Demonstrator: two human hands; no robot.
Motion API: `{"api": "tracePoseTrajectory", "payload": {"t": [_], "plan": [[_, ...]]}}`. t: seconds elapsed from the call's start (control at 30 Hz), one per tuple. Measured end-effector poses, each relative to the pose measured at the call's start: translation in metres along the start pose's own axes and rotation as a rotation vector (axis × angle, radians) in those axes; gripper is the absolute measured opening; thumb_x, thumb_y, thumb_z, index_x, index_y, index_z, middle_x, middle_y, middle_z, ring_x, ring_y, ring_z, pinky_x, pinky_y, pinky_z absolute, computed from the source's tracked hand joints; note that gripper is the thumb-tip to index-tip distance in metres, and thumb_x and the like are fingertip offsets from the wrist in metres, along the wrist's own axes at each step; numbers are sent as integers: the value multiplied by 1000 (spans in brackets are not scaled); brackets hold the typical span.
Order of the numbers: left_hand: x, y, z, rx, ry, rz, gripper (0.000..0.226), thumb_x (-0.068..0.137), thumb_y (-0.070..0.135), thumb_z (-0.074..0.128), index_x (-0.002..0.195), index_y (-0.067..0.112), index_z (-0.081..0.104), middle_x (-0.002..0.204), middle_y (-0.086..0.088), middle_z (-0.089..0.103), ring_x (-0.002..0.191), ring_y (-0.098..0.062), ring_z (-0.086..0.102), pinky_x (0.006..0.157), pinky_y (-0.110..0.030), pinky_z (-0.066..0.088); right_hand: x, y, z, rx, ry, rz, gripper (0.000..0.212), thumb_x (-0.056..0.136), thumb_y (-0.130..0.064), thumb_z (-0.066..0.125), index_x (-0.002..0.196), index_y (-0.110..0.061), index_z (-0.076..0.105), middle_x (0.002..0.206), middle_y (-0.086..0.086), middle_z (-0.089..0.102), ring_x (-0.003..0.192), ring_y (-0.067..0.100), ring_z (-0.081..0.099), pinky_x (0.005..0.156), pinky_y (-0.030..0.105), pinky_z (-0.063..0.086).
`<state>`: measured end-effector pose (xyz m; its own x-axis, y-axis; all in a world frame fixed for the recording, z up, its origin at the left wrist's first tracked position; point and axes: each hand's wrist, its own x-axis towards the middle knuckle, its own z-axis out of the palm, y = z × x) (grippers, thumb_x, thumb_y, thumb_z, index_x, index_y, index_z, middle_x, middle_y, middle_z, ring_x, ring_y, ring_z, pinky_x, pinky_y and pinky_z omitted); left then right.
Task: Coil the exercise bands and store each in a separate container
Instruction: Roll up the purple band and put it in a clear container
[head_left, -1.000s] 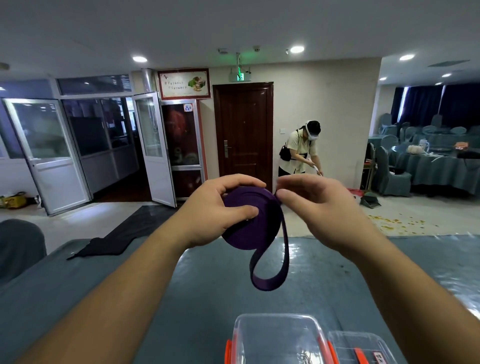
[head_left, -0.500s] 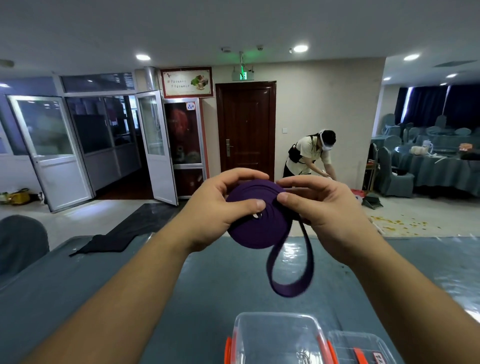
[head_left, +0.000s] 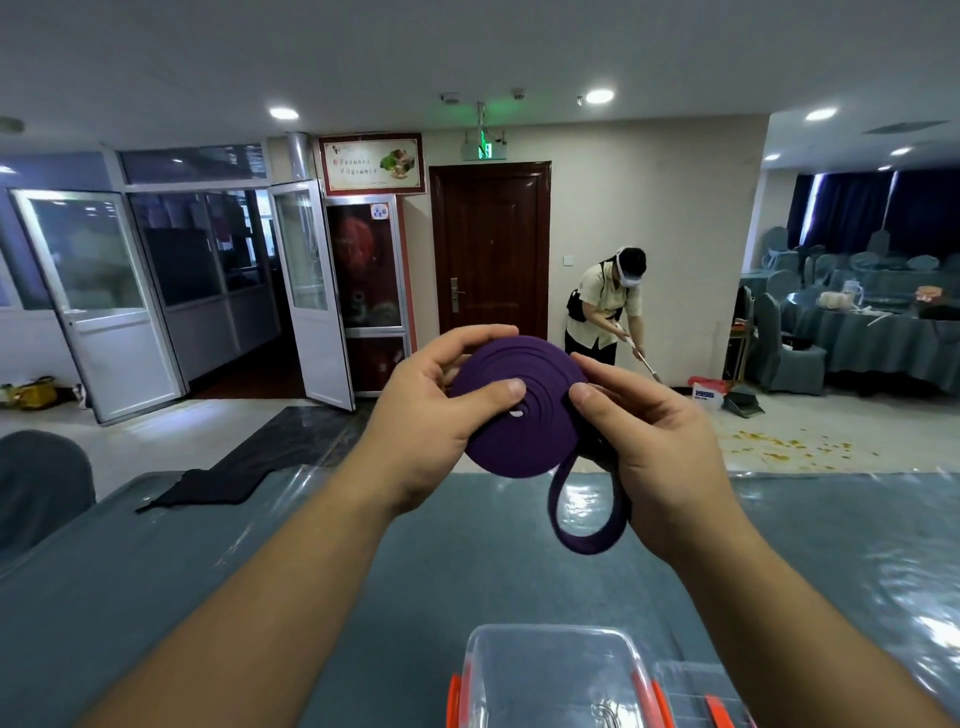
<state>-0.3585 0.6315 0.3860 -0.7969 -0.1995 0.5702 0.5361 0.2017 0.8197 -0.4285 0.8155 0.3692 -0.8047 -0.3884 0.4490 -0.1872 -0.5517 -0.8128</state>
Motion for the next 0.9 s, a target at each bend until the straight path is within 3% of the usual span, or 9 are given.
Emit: {"api": "tracePoseTrajectory", "payload": {"t": [0.13,0.23,0.43,0.6,0.77,0.9], "plan": [[1,-7,1,10,-58,-96,47,85,5,82,120,34,70,112,-1,77,102,-24,76,78,-41,65,1,0,-6,-73,13,19,27,87,-7,75,113,-12,77,102,11,82,95,30,80,74,30,64],[2,-4,-3,23,-140,-144,51,83,6,85,122,35,71,112,-2,78,102,-23,77,77,-37,64,4,0,-10,-134,13,30,24,91,0,72,111,-12,78,100,11,82,94,31,80,74,31,65],[-1,-15,9,-79,13,-118,49,83,5,84,121,34,71,111,1,79,101,-22,77,77,-38,65,3,3,-15,-44,53,42,26,90,-5,73,114,-10,77,103,13,82,94,29,80,75,28,64],[0,-16,5,-98,-114,-219,53,82,8,86,123,36,69,117,-4,76,106,-30,76,81,-48,64,5,2,-21,-81,70,47,19,89,-4,75,106,-12,81,97,13,82,88,30,80,68,25,62],[-2,-22,21,-134,52,-134,51,79,10,86,116,41,70,113,-1,78,103,-25,77,78,-42,64,4,9,-15,55,116,54,21,92,-8,72,109,-18,80,104,11,82,93,26,80,69,26,62],[0,-25,15,-110,-37,-216,51,82,11,85,119,40,68,114,-3,77,102,-29,77,77,-43,64,4,12,-22,-11,115,54,22,94,-6,71,112,-16,79,102,11,82,93,28,80,69,27,63]]}}
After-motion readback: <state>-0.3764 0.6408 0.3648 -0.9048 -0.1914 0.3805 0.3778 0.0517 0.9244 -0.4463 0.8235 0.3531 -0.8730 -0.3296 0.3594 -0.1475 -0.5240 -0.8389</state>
